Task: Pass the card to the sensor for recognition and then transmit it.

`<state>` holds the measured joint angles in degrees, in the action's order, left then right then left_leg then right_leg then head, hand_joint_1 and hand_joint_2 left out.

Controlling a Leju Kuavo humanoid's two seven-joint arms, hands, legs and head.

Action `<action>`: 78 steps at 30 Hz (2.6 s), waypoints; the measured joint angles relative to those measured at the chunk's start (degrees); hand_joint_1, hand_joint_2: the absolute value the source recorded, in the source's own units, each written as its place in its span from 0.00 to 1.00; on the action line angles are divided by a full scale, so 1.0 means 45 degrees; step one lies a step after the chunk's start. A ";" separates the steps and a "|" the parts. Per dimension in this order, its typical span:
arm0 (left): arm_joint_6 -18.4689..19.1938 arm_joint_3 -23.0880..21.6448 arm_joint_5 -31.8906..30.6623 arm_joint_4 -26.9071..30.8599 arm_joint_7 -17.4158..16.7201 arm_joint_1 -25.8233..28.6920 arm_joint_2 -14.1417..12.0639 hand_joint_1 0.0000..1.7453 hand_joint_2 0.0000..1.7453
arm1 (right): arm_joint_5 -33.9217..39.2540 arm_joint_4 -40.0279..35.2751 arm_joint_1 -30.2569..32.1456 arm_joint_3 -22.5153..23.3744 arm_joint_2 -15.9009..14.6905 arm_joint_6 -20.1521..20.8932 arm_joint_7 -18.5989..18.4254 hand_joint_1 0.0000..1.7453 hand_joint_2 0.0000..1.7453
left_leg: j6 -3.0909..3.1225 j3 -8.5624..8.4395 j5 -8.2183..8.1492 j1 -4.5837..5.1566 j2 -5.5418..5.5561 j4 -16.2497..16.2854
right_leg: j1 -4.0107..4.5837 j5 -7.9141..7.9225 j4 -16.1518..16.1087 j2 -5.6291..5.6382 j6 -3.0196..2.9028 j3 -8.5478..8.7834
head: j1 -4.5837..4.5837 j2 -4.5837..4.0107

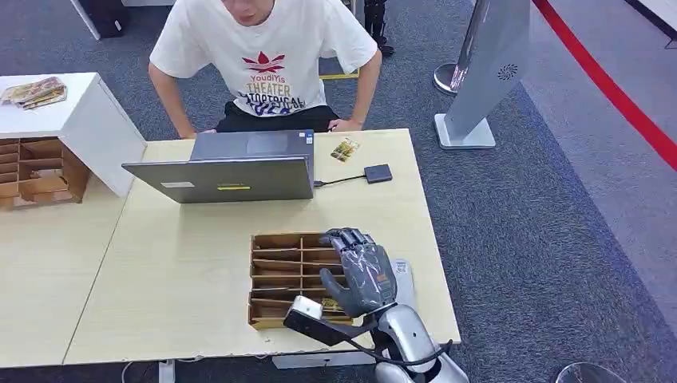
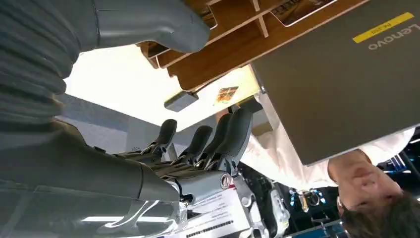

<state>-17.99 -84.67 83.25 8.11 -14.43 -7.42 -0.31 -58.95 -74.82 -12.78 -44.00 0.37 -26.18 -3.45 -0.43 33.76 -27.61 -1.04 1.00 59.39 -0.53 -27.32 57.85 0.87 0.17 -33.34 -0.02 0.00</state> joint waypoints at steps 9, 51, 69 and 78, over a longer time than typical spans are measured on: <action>0.0000 0.0000 0.0015 0.0000 -0.0005 0.0000 0.0000 0.00 1.00 | 0.0000 0.0214 -0.0049 0.0005 0.0024 0.0073 -0.0010 0.42 1.00 | 0.0000 0.0000 0.0000 0.0000 0.0000 0.0000 | 0.0000 0.0000 0.0000 0.0000 0.0000 0.0000 | 0.0000 0.0000; 0.0000 -0.0102 0.0126 0.0000 0.0005 -0.0001 0.0000 0.00 1.00 | 0.0219 0.1467 -0.0335 0.0005 0.0233 0.0481 -0.0287 0.49 1.00 | 0.0000 0.0000 0.0000 0.0000 -0.0001 0.0000 | 0.0000 0.0000 0.0000 0.0000 0.0000 0.0000 | -0.0005 0.0000; 0.0000 -0.0267 0.0160 0.0000 0.0010 -0.0001 -0.0005 0.00 1.00 | 0.0204 0.2142 -0.0634 0.0068 0.0423 0.0529 -0.0413 1.00 1.00 | 0.0001 -0.0008 0.0001 0.0000 -0.0002 0.0000 | 0.0000 0.0000 0.0000 0.0002 0.0000 0.0004 | -0.0005 0.0000; 0.0000 -0.0272 0.0165 0.0000 0.0029 -0.0001 0.0000 0.00 1.00 | 0.0204 0.2215 -0.0698 0.0073 0.0427 0.0617 -0.0413 1.00 1.00 | 0.0001 -0.0012 0.0001 0.0000 -0.0003 0.0000 | 0.0000 0.0001 0.0000 0.0002 -0.0001 0.0007 | -0.0005 0.0000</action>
<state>-17.99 -85.90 84.00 8.11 -14.29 -7.43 -0.31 -58.03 -64.85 -15.92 -43.67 2.30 -23.41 -5.31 -0.43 33.71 -27.61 -1.04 0.99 59.39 -0.53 -27.32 57.85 0.88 0.17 -33.31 -0.04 0.00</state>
